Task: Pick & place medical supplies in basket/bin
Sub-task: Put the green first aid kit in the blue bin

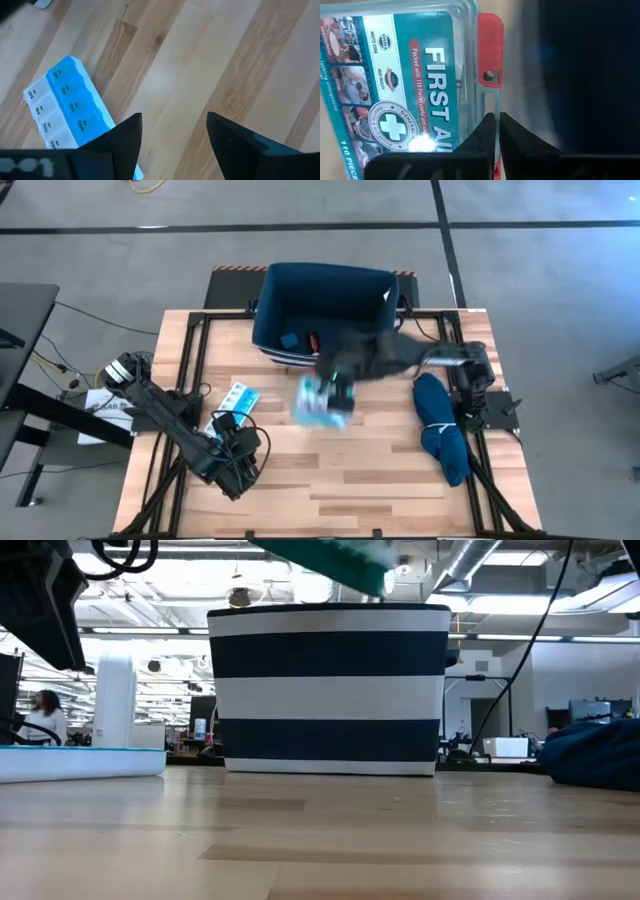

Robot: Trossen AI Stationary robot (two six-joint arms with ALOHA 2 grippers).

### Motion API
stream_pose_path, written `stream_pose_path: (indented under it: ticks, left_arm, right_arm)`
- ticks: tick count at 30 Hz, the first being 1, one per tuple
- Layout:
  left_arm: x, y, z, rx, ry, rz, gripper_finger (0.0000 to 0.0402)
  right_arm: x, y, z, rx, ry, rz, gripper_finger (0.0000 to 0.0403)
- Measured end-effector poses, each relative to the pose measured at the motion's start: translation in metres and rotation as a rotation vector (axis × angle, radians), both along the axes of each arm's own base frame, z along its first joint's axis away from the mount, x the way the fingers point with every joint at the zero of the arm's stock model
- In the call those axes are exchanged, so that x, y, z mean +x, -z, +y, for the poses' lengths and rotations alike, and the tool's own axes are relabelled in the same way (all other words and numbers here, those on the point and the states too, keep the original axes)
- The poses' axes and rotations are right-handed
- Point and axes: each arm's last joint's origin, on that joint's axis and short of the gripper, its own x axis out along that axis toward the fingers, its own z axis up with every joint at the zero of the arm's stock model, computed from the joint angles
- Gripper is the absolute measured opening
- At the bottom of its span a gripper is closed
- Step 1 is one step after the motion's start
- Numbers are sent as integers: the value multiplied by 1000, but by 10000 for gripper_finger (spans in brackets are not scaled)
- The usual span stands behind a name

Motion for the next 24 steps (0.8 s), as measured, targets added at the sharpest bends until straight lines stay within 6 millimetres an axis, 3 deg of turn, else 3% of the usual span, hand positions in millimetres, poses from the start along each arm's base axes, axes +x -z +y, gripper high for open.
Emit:
stream_pose_path:
  ticks: [2, 6, 9, 13, 17, 20, 24]
  left_arm:
    - [-1, 0, -1, 3, 5, -3, 212]
    - [-1, 0, -1, 3, 6, -4, 212]
    - [-1, 0, -1, 3, 6, -5, 212]
    - [-1, 0, -2, 0, 11, 0, 212]
    - [-2, 0, -3, 5, 25, 1, 212]
    - [-2, 0, -2, 21, 22, -17, 212]
    - [-1, -1, -2, 57, 24, -48, 212]
  right_arm:
    - [-6, -27, -19, -136, 78, -89, 4]
    - [-19, -57, -69, -364, 251, -273, 2]
    - [-29, -65, -121, -324, 407, -356, 2]
    - [-41, -48, -187, -114, 601, -350, 3]
    - [-40, -8, -235, 25, 698, -223, 3]
    - [-28, 27, -248, 33, 683, -70, 2]
    - [-11, 52, -248, 17, 625, 22, 3]
